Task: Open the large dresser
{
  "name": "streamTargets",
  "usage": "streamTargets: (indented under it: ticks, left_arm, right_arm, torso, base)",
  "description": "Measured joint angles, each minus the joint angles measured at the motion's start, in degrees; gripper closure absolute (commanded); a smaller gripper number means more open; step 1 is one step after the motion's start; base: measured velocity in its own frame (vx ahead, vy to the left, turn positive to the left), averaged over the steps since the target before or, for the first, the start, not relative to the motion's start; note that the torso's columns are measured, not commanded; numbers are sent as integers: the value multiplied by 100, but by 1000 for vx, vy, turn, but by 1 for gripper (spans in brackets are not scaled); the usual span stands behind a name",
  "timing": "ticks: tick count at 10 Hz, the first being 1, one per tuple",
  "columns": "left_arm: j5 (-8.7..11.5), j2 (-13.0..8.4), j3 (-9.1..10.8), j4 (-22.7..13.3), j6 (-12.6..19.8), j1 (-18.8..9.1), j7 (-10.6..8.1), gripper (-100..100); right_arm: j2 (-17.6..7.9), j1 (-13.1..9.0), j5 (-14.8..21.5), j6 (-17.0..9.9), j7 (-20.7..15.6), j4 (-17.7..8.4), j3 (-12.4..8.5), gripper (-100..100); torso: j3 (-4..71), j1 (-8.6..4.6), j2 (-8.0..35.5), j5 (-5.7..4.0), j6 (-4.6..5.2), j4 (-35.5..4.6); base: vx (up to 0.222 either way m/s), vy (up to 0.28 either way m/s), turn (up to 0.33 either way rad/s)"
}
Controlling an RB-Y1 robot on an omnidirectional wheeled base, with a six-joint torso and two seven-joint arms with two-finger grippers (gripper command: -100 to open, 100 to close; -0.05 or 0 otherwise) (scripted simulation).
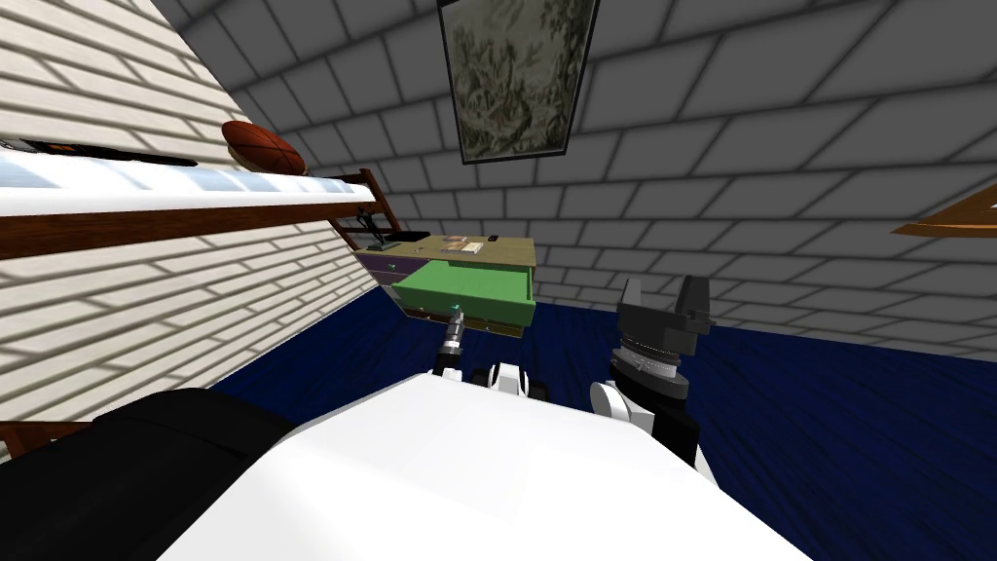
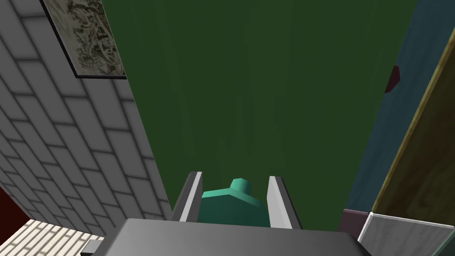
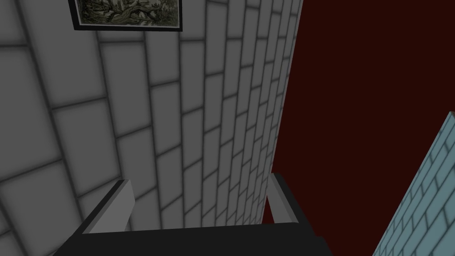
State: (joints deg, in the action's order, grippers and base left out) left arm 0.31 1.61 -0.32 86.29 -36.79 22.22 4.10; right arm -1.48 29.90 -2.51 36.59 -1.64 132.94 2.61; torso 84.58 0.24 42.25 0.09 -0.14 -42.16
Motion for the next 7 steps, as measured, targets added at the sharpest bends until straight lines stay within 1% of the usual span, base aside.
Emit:
streamTargets:
  ticks: [2,4,7]
  left_arm:
    - [-4,0,-25,369,290,100,1,-100]
    - [-9,20,-27,631,540,104,24,-100]
    - [-20,41,-70,1113,968,240,37,-100]
  right_arm:
    - [0,2,0,0,0,0,0,0]
    - [0,2,0,1,0,1,0,0]
    - [0,2,0,0,0,0,0,0]
  torso:
    - [23,-19,-37,-10,12,-5]
    - [8,-27,-11,-12,15,-12]
    - [-15,-35,33,-25,10,-37]
  base:
    - [7,-5,-9]
    - [9,0,-12]
    - [-11,-3,-12]
